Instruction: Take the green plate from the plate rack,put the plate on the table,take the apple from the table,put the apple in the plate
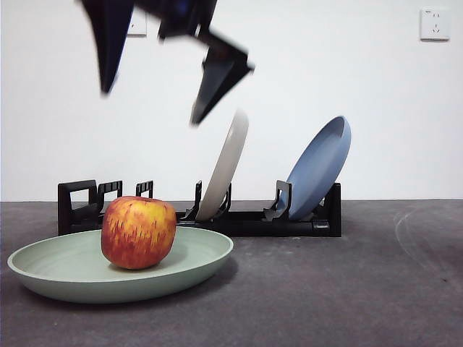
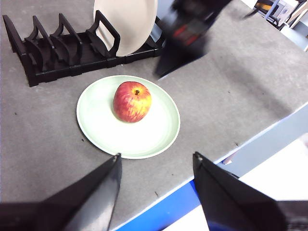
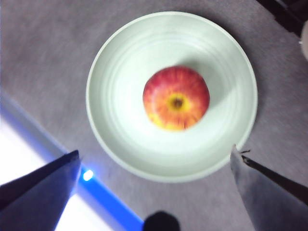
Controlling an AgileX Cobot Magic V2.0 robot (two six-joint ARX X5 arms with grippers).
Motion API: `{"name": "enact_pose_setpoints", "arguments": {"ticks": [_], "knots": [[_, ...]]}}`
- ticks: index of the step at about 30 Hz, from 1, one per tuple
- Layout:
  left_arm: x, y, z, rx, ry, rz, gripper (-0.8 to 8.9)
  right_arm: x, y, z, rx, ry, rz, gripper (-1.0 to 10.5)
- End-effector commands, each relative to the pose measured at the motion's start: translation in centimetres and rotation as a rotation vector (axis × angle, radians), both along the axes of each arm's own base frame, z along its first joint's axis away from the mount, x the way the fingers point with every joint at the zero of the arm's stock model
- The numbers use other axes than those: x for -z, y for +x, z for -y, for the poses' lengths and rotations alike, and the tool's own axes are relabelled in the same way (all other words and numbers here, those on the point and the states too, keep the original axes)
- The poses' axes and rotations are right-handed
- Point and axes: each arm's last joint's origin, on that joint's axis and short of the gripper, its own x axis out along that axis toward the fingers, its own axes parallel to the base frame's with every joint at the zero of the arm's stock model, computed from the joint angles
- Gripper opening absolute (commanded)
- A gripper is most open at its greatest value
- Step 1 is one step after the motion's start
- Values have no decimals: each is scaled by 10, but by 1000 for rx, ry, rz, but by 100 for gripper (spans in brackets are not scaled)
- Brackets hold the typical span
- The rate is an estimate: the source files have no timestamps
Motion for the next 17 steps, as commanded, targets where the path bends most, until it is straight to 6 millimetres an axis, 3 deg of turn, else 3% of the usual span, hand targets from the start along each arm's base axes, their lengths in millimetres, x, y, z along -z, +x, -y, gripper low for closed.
{"name": "enact_pose_setpoints", "arguments": {"ticks": [1, 6, 10, 13, 17], "knots": [[-3, 1, 1, 2, -21, 35, 248, -26, -11, 12, -47, 39, 41, 595], [-7, 2, 2, 3, -58, 68, 248, -75, -35, 41, -44, 138, 127, 595], [-9, 3, 3, 9, -63, 90, 248, -104, -58, 70, -36, 188, 187, 594], [-9, 3, 3, 8, -60, 89, 248, -114, -76, 95, 8, 170, 248, 594], [-10, 3, 4, 9, -64, 91, 248, -113, -102, 130, 83, 125, 294, 594]]}}
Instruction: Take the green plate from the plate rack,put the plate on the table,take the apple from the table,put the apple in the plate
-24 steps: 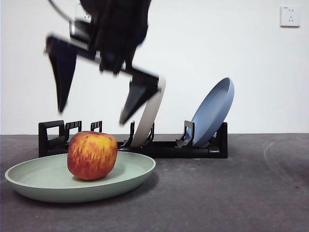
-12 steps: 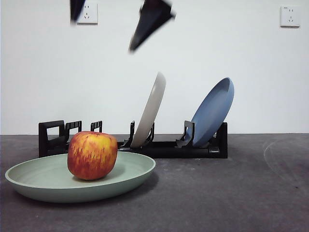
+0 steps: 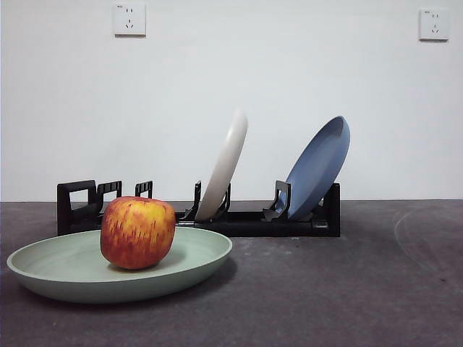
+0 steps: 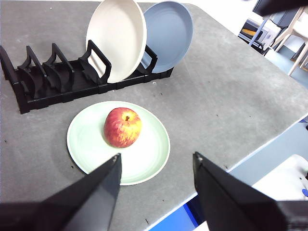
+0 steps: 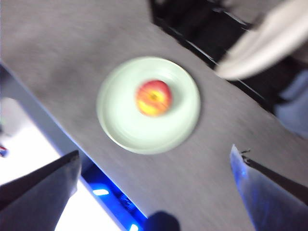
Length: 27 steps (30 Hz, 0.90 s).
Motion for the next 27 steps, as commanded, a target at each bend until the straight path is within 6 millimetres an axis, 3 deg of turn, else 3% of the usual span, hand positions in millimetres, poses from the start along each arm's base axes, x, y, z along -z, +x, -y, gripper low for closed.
{"name": "enact_pose_setpoints", "arguments": {"ticks": [1, 8, 13, 20, 22, 23, 25, 27], "knots": [[-2, 1, 1, 3, -4, 24, 248, 10, -17, 22, 55, -41, -26, 594], [-8, 3, 4, 4, -54, 68, 248, 38, -64, 83, 199, -45, -29, 594], [-9, 7, 8, 3, -46, 60, 248, 59, -94, 120, 283, 75, -26, 591], [-9, 16, 18, -4, -20, 13, 249, 79, -117, 148, 338, 181, -21, 461], [-9, 19, 21, -4, -8, 3, 247, 81, -120, 152, 338, 183, -20, 370], [-9, 20, 23, -3, -1, -3, 235, 81, -121, 153, 339, 181, -20, 267], [-8, 22, 25, -3, 8, -10, 11, 81, -122, 154, 339, 184, -16, -39], [-8, 23, 26, -2, 13, -11, -9, 81, -122, 154, 340, 184, -16, -15]]}}
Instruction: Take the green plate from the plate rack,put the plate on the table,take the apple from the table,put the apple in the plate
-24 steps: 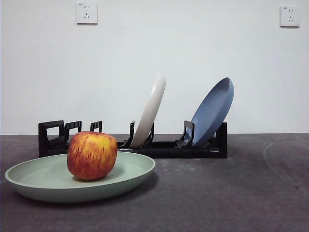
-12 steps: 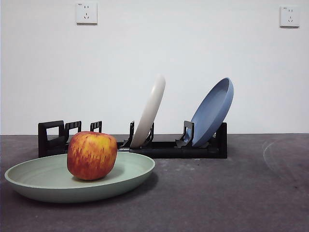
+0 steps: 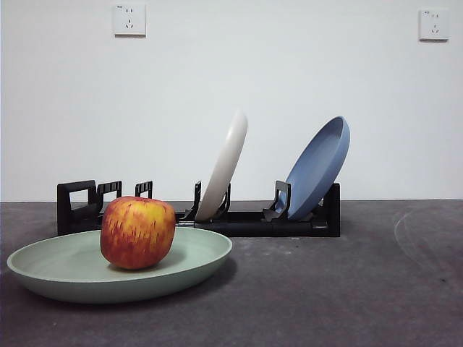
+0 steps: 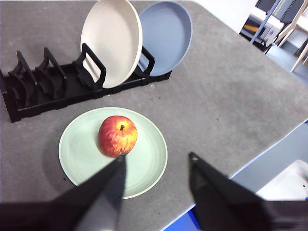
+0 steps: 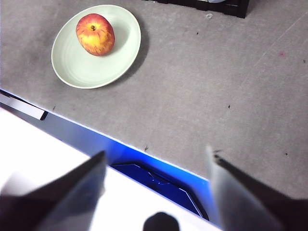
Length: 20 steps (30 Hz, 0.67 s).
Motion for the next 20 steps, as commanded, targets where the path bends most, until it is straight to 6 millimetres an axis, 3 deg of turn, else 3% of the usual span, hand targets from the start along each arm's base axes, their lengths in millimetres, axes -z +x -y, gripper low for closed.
{"name": "enact_pose_setpoints", "arguments": {"ticks": [1, 20], "knots": [[-1, 1, 1, -1, -8, 4, -8, 2, 0, 0, 9, 3, -7, -12], [1, 3, 3, -10, 1, -21, -3, 1, 2, 0, 83, 23, 4, -11]]}}
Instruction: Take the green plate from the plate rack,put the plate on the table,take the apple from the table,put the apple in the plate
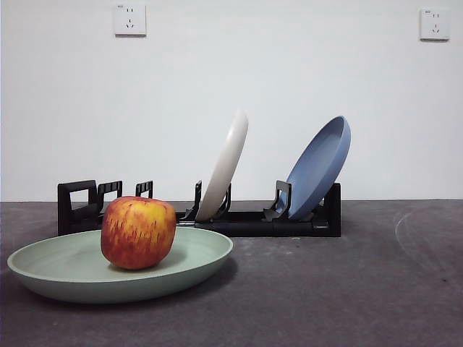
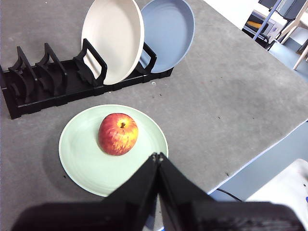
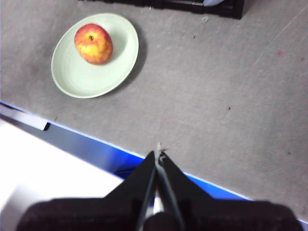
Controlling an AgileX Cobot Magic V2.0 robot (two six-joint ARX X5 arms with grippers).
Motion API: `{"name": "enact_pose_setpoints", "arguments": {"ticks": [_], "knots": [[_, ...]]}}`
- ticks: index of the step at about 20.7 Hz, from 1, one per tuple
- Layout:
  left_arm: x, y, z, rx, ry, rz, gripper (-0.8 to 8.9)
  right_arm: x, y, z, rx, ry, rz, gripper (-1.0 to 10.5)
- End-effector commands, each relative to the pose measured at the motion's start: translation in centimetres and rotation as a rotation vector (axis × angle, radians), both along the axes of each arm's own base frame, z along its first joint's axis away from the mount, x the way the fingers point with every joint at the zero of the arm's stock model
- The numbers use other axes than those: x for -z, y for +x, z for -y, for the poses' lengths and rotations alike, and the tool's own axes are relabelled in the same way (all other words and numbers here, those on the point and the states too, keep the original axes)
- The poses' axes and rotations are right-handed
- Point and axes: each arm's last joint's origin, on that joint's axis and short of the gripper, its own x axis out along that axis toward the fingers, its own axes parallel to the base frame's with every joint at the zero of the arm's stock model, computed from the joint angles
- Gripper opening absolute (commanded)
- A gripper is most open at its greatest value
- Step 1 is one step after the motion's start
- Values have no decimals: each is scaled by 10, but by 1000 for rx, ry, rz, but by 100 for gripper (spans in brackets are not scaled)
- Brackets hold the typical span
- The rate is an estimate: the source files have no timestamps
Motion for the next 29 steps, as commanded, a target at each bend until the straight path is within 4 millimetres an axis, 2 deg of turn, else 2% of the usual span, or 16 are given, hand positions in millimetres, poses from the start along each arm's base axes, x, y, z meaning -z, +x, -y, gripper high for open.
{"name": "enact_pose_setpoints", "arguments": {"ticks": [1, 12, 16, 20, 22, 24, 27, 29], "knots": [[0, 2, 2, -7, 0, -9, -3, 2, 1, 0, 31, -7, 9, -11], [3, 14, 14, -22, 52, -54, -3, 1, 3, 3, 124, -69, 87, 2], [-1, 15, -5, -195, 34, 17, -3, 1, 4, 4, 155, -90, 112, 2], [-5, 8, -23, -384, -27, 181, -3, 1, 4, 4, 161, -95, 118, 2], [3, 5, -26, -367, -67, 315, -3, 1, 4, 4, 161, -95, 118, 2], [20, 8, -25, -312, -93, 484, -3, 1, 4, 4, 161, -95, 118, 2], [56, 17, -26, -284, -113, 671, -3, 1, 4, 4, 161, -95, 118, 2], [78, 27, -28, -331, -105, 702, -3, 1, 4, 4, 161, -95, 118, 2]]}}
